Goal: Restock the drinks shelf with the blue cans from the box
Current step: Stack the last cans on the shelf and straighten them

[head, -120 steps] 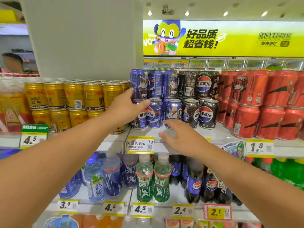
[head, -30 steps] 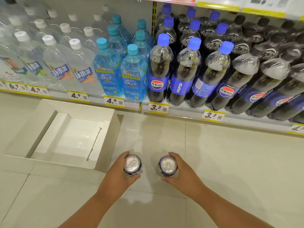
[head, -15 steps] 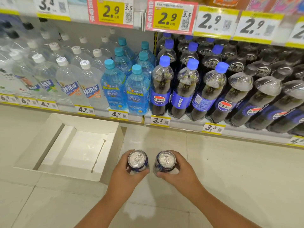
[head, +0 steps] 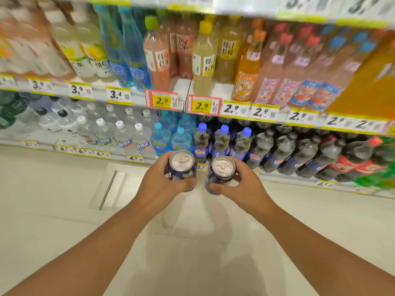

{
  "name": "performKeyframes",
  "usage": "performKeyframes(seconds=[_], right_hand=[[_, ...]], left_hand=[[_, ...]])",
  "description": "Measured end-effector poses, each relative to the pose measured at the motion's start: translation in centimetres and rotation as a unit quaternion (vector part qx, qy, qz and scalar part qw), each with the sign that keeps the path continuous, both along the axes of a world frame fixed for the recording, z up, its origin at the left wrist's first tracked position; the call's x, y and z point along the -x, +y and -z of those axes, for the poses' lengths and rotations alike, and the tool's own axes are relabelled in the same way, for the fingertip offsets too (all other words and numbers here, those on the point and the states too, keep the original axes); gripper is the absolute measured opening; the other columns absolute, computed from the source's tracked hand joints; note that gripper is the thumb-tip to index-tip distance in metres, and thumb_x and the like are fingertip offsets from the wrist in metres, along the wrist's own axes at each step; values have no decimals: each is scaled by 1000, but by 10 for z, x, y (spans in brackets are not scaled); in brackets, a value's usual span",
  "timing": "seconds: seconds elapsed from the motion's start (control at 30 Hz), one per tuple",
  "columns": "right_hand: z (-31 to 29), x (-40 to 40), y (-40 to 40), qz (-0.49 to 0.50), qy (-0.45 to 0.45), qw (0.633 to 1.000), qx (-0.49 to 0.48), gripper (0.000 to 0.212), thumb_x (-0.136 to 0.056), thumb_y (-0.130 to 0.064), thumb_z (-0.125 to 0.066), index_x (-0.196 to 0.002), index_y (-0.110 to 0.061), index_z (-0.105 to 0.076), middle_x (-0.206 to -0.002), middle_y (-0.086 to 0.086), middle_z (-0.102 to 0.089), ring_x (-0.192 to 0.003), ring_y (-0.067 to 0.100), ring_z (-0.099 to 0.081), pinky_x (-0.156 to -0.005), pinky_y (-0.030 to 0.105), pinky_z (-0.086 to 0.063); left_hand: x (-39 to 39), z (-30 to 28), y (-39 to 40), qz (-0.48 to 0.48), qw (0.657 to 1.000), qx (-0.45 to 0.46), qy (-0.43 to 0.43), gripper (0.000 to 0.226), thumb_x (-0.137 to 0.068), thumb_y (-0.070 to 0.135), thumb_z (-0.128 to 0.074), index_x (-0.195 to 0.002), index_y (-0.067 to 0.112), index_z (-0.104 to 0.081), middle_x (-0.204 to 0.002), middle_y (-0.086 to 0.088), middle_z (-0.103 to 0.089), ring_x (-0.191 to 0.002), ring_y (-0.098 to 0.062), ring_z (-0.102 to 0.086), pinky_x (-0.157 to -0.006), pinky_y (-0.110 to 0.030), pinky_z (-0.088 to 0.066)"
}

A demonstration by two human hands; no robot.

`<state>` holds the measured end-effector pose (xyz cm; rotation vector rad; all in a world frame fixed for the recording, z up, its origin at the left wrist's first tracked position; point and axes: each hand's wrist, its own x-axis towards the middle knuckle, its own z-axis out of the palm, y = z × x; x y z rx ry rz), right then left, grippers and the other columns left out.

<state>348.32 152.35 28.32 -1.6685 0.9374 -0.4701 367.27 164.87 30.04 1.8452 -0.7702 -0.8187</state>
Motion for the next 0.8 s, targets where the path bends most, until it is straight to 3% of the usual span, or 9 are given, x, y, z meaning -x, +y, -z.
performKeyframes(seconds=[0.13,0.23,0.3,0.4,0.53,0.67,0.73,0.8], right_hand=[[-127,11,0,-1,1,1000,9,65,-65,-26,-92,-119,-41,-60,-109,-26,-68,-104,-9,-62,-84,9,-46],[-228,14,-5,1,-11,1000,7,73,-64,-22,-94,-127,-35,-58,-115,-18,-69,-108,-2,-64,-94,24,-51],[-292,17,-9,9,-16,1000,20,73,-61,-24,-95,-124,-37,-59,-114,-16,-71,-109,5,-66,-98,33,-52],[-382,25,-10,12,-16,998,55,68,-61,-29,-95,-117,-46,-59,-109,-20,-72,-101,-1,-67,-89,21,-52],[-494,33,-20,7,-29,997,68,71,-63,-25,-95,-121,-42,-58,-108,-25,-70,-97,-10,-65,-82,10,-49],[-590,35,-35,4,-48,995,84,62,-62,-21,-95,-108,-43,-60,-96,-29,-71,-88,-16,-64,-81,10,-49],[-631,38,-43,2,-55,995,82,67,-57,-29,-96,-113,-39,-61,-106,-19,-73,-98,-2,-69,-91,26,-54],[-667,44,-51,-1,-64,995,80,74,-56,-29,-95,-121,-34,-59,-113,-12,-73,-101,8,-71,-91,38,-55]], left_hand=[[4,-125,-5,-2,1000,11,-9,65,-60,17,-96,-113,36,-62,-98,20,-75,-93,4,-68,-79,-14,-50],[5,-228,-11,4,1000,26,-13,66,-60,16,-96,-111,38,-60,-98,19,-75,-93,4,-69,-85,-18,-51],[6,-293,-14,16,999,33,-18,63,-62,14,-95,-110,35,-60,-97,16,-75,-84,9,-68,-77,-9,-50],[10,-383,-19,25,998,44,-41,61,-58,19,-96,-105,36,-62,-100,10,-74,-88,-6,-70,-77,-16,-53],[19,-491,-20,41,996,64,-48,58,-67,8,-92,-115,21,-62,-100,9,-73,-76,10,-67,-66,-5,-48],[23,-580,-28,53,994,78,-57,66,-65,22,-95,-123,24,-63,-111,7,-75,-96,-6,-71,-77,-11,-53],[26,-624,-34,48,993,86,-61,64,-62,25,-96,-118,26,-66,-105,8,-78,-96,-9,-73,-85,-23,-56],[31,-665,-41,43,992,96,-68,53,-65,20,-95,-111,26,-68,-98,8,-79,-93,-12,-75,-85,-28,-58]])
